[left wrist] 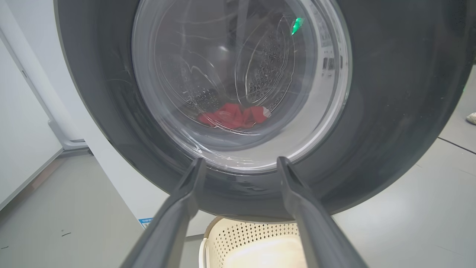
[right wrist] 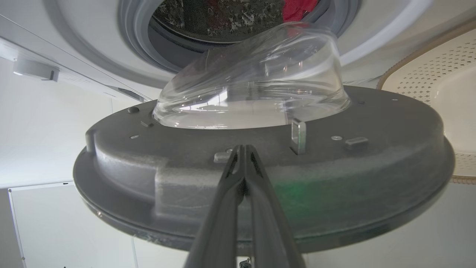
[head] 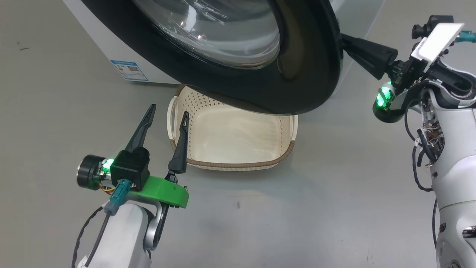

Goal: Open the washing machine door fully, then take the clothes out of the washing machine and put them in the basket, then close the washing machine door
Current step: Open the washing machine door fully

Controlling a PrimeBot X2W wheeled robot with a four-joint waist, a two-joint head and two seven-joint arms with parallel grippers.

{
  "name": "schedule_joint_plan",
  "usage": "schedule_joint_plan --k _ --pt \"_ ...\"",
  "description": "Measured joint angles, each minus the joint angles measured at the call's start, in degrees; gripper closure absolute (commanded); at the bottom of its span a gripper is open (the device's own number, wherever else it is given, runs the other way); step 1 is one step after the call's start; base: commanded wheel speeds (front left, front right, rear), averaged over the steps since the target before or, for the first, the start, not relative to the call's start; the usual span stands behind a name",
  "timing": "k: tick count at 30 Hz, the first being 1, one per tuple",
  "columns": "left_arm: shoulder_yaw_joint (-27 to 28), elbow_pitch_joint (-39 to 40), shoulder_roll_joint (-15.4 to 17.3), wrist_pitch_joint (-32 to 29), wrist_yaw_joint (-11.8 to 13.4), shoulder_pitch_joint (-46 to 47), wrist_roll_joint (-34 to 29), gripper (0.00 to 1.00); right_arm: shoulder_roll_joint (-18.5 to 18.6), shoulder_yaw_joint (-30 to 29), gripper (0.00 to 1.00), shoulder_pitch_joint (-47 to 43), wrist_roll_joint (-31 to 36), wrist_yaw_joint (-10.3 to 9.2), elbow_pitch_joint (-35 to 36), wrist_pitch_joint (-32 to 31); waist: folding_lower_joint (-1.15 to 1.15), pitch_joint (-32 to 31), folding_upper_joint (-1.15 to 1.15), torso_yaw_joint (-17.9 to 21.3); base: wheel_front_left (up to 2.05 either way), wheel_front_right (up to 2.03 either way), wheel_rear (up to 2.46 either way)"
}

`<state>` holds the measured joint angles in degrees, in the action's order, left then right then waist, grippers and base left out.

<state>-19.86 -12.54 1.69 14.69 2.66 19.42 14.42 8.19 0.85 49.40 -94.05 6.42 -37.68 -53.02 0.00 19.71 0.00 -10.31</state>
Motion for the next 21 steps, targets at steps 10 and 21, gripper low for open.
schedule_joint_plan --k 10,21 --pt "0.1 -1.4 0.0 0.0 -0.5 -1.9 -0.1 0.00 -2.0 0.3 1.00 -5.5 -1.2 0.55 0.6 -0.8 0.00 -3.3 0.00 0.3 0.00 0.00 0.00" --pt "0.6 -2.4 0.1 0.0 -0.9 -4.6 -0.1 0.00 -3.8 2.4 1.00 -11.9 -1.3 0.55 2.6 -0.9 0.00 -7.4 0.00 -0.4 0.00 0.00 0.00"
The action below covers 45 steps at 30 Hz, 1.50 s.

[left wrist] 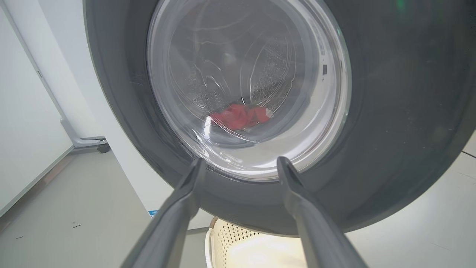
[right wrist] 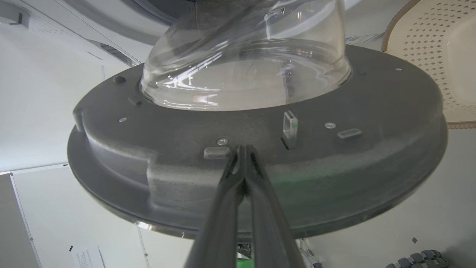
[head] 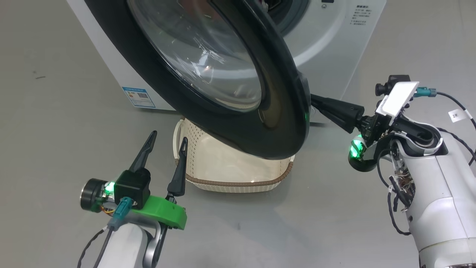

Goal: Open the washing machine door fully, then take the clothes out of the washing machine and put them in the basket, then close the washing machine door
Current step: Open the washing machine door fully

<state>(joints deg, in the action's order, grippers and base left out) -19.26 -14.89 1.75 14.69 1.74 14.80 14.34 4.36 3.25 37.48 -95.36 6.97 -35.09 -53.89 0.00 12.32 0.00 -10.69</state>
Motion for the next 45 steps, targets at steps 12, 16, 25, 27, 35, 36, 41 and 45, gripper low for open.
schedule_joint_plan --k 12,16,25,27,35,36,41,45 --pt "-0.5 -1.2 0.1 0.0 -0.5 -2.3 0.1 0.00 -0.6 3.1 1.00 -5.3 0.0 0.01 3.4 0.0 0.00 -3.2 0.00 -2.3 0.00 0.00 0.00" --pt "-0.6 -1.3 0.1 0.0 -0.5 -2.7 0.2 0.00 -0.7 4.4 1.00 -7.0 0.0 0.01 4.1 0.2 0.00 -4.1 0.00 -3.3 0.00 0.00 0.00" --pt "-0.6 -1.6 0.2 0.0 -1.0 -3.8 0.2 0.00 -0.6 7.2 1.00 -10.0 -2.4 0.00 5.9 0.8 0.00 -5.7 0.00 -5.7 0.00 0.00 0.00" --pt "-0.7 -1.6 0.2 0.0 -1.0 -3.9 0.2 0.00 -0.5 8.7 1.00 -10.8 -4.2 0.01 6.5 0.8 0.00 -5.9 0.00 -6.2 0.00 0.00 0.00" --pt "-0.6 -1.7 0.2 0.0 -1.1 -4.3 0.2 0.00 -0.7 15.6 1.00 -12.4 -8.2 0.00 9.0 1.4 0.00 -6.6 0.00 -8.1 0.00 0.00 0.00" --pt "-0.6 -1.7 0.2 0.0 -1.1 -4.3 0.2 0.00 -0.7 16.3 1.00 -12.5 -8.6 0.00 9.4 1.4 0.00 -6.6 0.00 -8.3 0.00 0.00 0.00" --pt "-0.6 -1.7 0.2 0.0 -1.1 -4.3 0.2 0.00 -0.7 18.9 1.00 -12.9 -10.1 0.01 10.7 2.6 0.00 -6.7 0.00 -9.2 0.00 0.00 0.00" --pt "-0.6 -1.7 0.2 0.0 -1.1 -4.3 0.2 0.00 -0.6 21.1 1.00 -13.4 -10.7 0.01 11.6 3.6 0.00 -6.8 0.00 -10.0 0.00 0.00 0.00"
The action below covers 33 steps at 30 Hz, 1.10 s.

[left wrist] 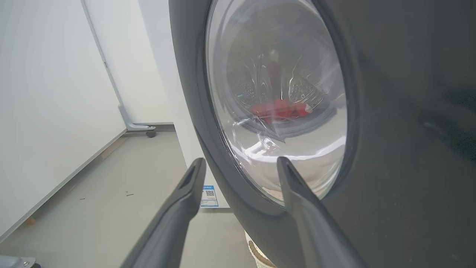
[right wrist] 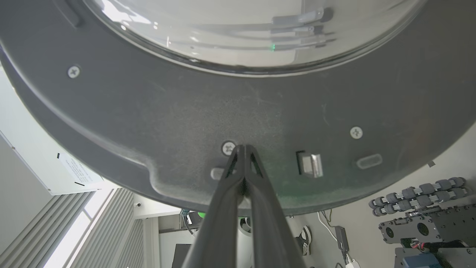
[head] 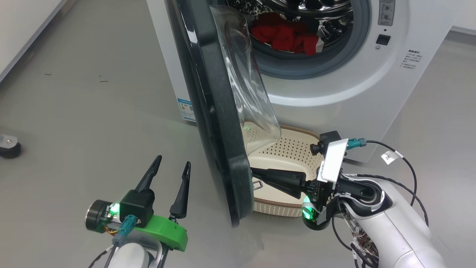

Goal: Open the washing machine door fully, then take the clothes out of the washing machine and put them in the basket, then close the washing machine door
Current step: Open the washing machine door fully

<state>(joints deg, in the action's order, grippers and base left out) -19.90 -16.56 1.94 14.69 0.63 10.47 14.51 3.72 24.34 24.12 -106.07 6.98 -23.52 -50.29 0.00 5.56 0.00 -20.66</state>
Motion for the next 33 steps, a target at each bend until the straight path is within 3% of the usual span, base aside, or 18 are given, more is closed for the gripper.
schedule_joint_plan --k 17,29,33 --pt "1.5 0.4 0.0 0.0 0.0 -0.9 0.0 0.00 -0.1 3.5 1.00 -0.2 -0.8 0.00 1.2 5.6 0.00 -0.1 0.00 -0.7 0.00 0.00 0.00" --pt "3.2 0.6 0.1 0.0 0.2 -1.4 0.0 0.00 -0.1 -3.3 1.00 -2.6 1.9 -0.01 3.5 13.0 0.00 -0.5 0.00 0.8 0.00 0.00 0.00" --pt "3.0 0.4 0.1 0.0 0.2 -1.8 0.0 0.00 1.4 -6.8 1.00 -5.0 4.0 0.00 4.6 16.9 0.00 -1.0 0.00 1.4 0.00 0.00 0.00"
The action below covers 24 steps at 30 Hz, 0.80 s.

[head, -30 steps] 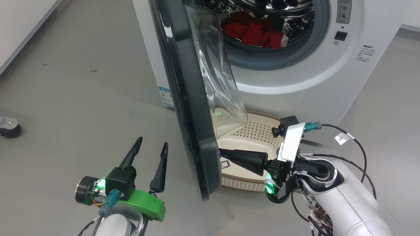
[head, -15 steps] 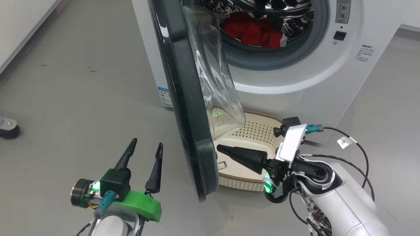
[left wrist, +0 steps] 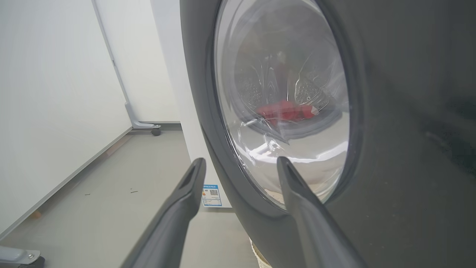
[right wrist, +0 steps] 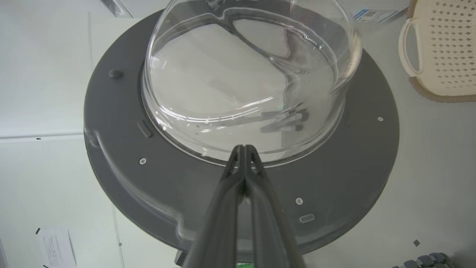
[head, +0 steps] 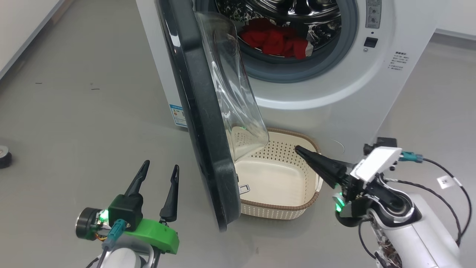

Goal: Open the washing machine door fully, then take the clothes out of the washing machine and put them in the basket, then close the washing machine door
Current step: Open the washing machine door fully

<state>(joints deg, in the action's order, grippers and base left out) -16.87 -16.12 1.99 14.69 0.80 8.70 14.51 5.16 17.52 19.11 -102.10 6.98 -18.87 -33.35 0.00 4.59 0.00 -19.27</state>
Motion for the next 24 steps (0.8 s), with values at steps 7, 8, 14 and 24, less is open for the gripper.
schedule_joint_plan --k 7,8,14,24 --pt "0.5 -0.3 0.0 0.0 0.0 -0.9 -0.1 0.00 2.2 -3.2 0.00 -4.6 4.2 -0.01 1.9 6.0 0.00 -1.2 0.00 0.7 0.00 0.00 0.00" --pt "0.5 -0.3 0.0 0.0 0.0 -1.0 -0.2 0.00 2.2 -3.8 0.00 -5.0 4.8 -0.01 2.5 7.2 0.00 -1.3 0.00 0.9 0.00 0.00 0.00" --pt "1.2 -0.2 0.1 0.0 0.0 -1.7 -0.2 0.00 5.4 -6.7 0.00 -8.3 15.4 -0.01 4.0 18.5 0.00 -1.6 0.00 1.8 0.00 0.00 0.00" --pt "1.4 -0.2 0.2 0.0 0.0 -1.7 -0.2 0.00 12.2 -7.3 0.00 -12.1 35.5 0.00 3.8 34.7 0.00 -1.6 0.00 2.3 0.00 0.00 0.00"
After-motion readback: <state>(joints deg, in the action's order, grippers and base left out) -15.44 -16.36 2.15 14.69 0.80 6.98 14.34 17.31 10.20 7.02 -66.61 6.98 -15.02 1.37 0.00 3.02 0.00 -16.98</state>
